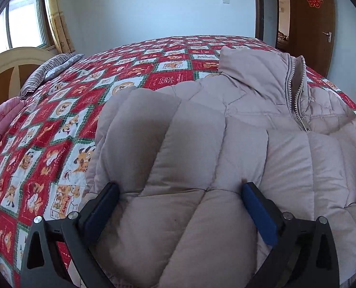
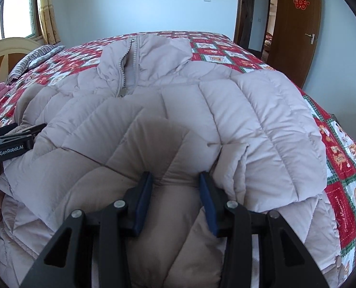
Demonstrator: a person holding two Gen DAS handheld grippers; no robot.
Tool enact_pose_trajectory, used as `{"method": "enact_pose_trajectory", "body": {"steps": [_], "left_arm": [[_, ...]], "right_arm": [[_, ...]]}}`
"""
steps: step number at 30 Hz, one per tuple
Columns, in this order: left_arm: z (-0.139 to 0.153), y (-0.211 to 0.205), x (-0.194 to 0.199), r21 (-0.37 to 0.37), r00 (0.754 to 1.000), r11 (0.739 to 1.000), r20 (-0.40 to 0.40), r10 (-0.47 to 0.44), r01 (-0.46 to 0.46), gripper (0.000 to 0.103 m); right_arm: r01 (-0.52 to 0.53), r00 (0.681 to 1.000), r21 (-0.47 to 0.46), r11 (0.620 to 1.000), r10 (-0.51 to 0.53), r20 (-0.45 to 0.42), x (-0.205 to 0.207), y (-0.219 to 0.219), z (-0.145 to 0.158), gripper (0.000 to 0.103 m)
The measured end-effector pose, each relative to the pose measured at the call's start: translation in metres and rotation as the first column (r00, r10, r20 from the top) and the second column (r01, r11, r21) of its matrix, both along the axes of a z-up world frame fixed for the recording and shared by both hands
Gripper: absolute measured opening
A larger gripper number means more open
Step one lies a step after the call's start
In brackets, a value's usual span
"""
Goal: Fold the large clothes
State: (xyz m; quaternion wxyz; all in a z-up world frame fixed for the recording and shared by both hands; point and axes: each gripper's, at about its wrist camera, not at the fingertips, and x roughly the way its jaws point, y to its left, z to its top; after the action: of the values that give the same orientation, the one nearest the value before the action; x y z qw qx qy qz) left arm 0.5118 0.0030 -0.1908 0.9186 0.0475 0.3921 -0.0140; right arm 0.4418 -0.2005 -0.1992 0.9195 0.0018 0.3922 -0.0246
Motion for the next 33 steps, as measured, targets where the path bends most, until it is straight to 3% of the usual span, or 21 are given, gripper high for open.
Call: {"method": "enact_pose_trajectory", "body": {"steps": [33], "left_arm": [[-0.003,-0.002,0.003,0.017,1.000,1.000,-0.005,0.004,-0.004,0.102]], "right_arm": [[0.006,1.000,-0.072,0.997,-0.006,-0.006,0.004,0.009,-0.004,0.045]]}}
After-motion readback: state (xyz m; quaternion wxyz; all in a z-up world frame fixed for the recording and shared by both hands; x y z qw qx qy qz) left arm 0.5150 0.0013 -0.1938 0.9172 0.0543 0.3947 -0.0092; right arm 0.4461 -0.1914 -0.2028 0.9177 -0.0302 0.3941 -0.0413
